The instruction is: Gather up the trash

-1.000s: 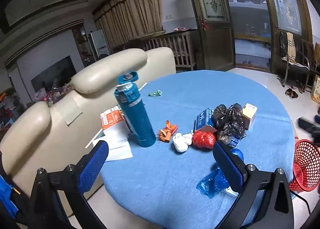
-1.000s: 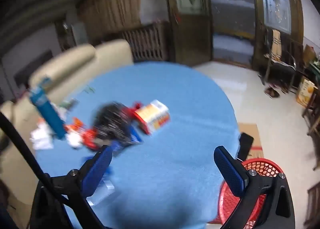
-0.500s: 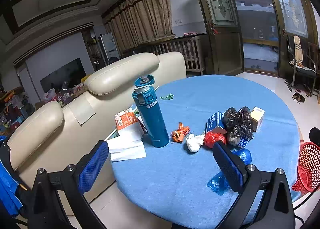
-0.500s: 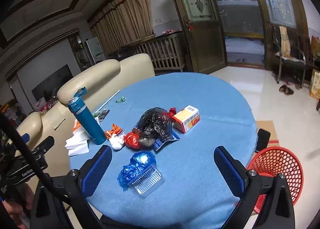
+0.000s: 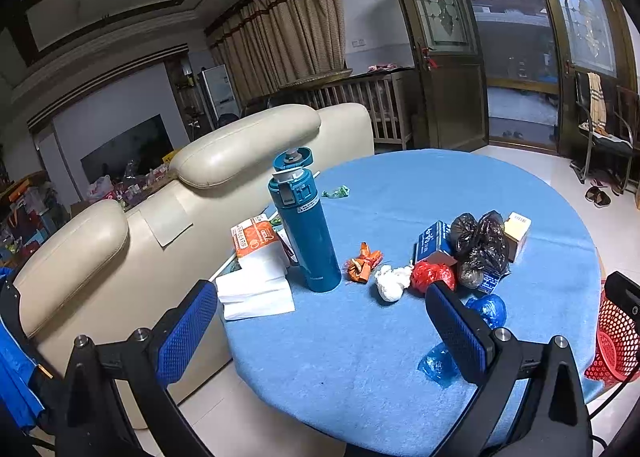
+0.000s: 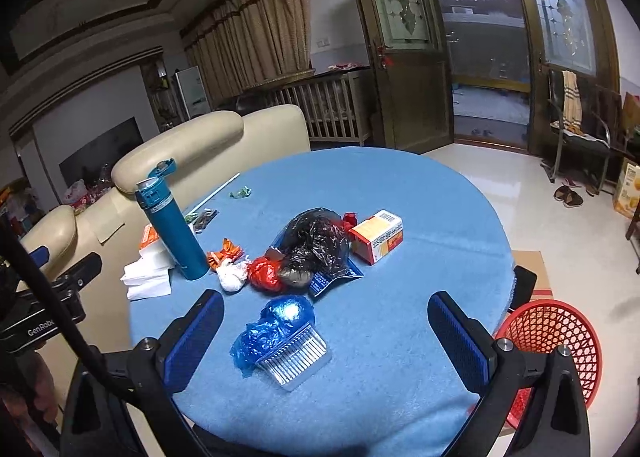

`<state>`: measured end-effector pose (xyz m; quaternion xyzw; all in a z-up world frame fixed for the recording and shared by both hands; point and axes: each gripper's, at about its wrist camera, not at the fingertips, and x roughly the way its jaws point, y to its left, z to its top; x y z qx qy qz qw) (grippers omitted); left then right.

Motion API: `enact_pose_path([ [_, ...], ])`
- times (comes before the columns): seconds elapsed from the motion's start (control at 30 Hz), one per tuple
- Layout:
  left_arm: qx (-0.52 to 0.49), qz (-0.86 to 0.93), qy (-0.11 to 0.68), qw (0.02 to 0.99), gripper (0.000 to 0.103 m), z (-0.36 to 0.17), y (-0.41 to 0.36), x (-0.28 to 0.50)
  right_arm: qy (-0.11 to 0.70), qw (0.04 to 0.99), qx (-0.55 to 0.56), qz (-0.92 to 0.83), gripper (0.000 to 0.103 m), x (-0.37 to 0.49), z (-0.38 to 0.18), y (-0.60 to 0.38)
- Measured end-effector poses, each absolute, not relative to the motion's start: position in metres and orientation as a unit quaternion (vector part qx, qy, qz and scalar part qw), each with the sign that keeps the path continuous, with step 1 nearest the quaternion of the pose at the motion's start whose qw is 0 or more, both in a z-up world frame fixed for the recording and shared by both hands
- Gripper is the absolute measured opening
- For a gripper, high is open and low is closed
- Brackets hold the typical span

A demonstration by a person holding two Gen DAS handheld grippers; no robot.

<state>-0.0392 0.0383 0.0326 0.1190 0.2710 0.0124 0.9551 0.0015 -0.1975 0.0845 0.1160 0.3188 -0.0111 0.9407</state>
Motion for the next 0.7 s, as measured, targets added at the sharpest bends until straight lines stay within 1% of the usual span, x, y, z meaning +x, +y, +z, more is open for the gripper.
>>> enact_pose_path([
  [0.7, 0.127, 0.006, 0.278, 0.952, 0.103, 0.0262, 0.0338, -0.0405, 0.325, 0.939, 0.111, -0.016, 0.103, 0.0032, 0.0753, -0.1971],
])
